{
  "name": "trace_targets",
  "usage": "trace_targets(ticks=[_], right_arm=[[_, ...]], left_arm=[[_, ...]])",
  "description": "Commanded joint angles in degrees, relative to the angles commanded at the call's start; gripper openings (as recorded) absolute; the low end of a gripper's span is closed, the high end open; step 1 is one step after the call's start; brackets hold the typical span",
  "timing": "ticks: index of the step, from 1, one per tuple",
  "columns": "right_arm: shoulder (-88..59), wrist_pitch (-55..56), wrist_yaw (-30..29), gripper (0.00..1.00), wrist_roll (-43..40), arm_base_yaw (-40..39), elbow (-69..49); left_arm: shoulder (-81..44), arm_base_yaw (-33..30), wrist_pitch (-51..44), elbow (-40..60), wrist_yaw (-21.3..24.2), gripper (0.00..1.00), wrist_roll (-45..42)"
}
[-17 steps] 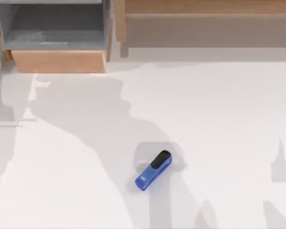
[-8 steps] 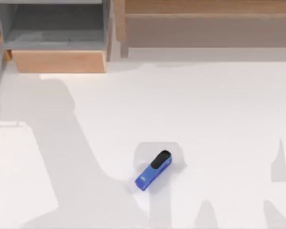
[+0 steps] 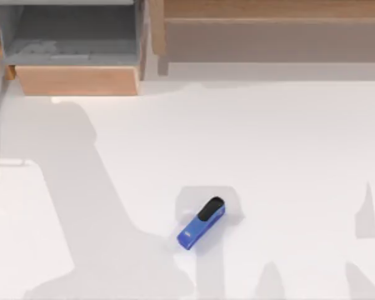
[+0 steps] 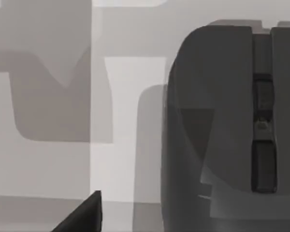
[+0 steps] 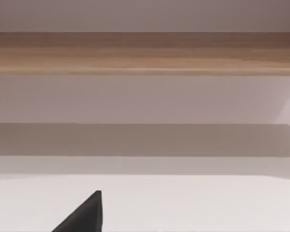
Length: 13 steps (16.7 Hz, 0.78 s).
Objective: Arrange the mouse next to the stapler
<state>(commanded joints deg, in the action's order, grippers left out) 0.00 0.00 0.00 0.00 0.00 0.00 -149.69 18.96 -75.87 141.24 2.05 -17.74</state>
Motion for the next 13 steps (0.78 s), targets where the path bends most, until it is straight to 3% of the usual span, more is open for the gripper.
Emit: trace_targets(ticks=[13], right_arm=[[0.0,0.0,0.0,1.00,0.0,0.0,0.0]], left_arm=[[0.2,0.2,4.5,-4.2,0.0,1.00,-0.1]])
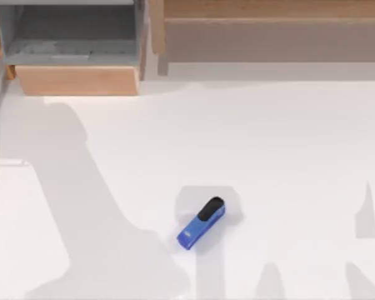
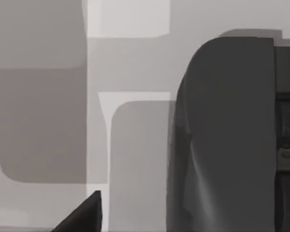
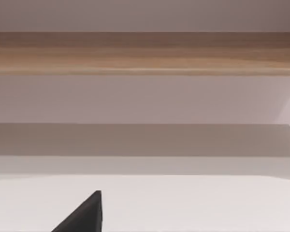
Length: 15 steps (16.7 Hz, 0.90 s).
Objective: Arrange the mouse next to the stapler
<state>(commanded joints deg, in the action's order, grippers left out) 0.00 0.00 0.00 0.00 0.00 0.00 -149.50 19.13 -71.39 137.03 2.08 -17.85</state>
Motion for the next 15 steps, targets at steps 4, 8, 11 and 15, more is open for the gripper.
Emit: trace_targets(ticks=[4,8,11,15], right_arm=[[0.0,0.0,0.0,1.00,0.0,0.0,0.0],[0.0,0.0,0.0,1.00,0.0,0.0,0.0],[0.0,0.0,0.0,1.00,0.0,0.0,0.0],[0.0,0.0,0.0,1.00,0.0,0.0,0.0]], left_arm=[[-0.9,-0.4,1.3,-0.7,0.0,1.00,0.2],[-0.9,-0.4,1.3,-0.7,0.0,0.92,0.2],[-0.9,-0.4,1.3,-0.7,0.0,0.70,0.2],[-0.9,-0.4,1.3,-0.7,0.0,0.40,0.2]])
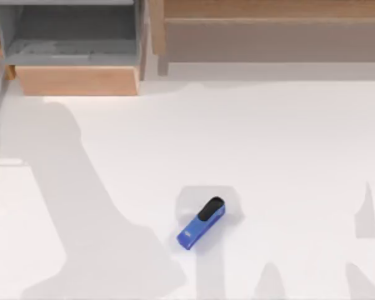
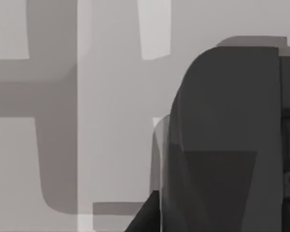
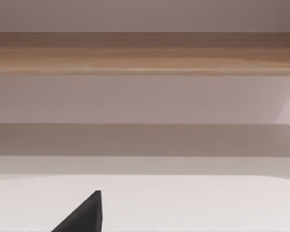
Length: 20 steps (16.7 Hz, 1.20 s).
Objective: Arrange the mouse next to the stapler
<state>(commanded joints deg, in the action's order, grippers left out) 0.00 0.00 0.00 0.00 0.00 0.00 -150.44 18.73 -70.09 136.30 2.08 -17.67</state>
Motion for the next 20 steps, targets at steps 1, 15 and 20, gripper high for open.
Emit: trace_targets(ticks=[1,15,20], right_arm=[[0.0,0.0,0.0,1.00,0.0,0.0,0.0],[0.0,0.0,0.0,1.00,0.0,0.0,0.0],[0.0,0.0,0.0,1.00,0.0,0.0,0.0]], left_arm=[[0.0,0.0,0.0,0.0,0.0,0.32,0.0],[0.2,0.1,0.0,0.0,0.0,0.00,-0.1],[6.1,0.5,-2.8,-0.3,-0.7,0.00,5.1]])
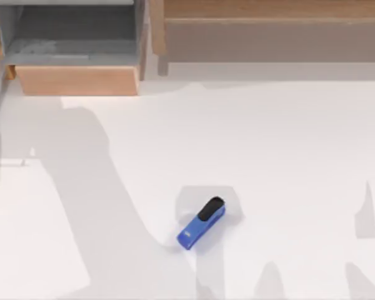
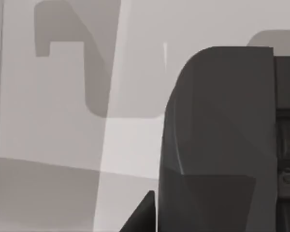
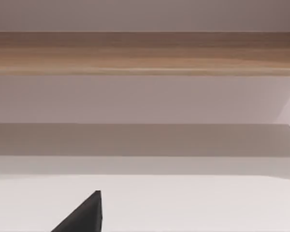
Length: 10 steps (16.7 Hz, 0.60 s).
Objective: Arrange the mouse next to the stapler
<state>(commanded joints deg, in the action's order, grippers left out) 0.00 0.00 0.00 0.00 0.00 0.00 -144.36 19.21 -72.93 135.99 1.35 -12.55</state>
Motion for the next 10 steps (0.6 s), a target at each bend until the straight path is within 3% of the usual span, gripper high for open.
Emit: trace_targets(ticks=[5,10], right_arm=[[0.0,0.0,0.0,1.00,0.0,0.0,0.0],[0.0,0.0,0.0,1.00,0.0,0.0,0.0]], left_arm=[[10.9,-4.8,-2.1,-1.0,-1.8,0.00,11.1],[19.9,-17.0,-2.3,-3.8,-3.8,0.00,25.2]])
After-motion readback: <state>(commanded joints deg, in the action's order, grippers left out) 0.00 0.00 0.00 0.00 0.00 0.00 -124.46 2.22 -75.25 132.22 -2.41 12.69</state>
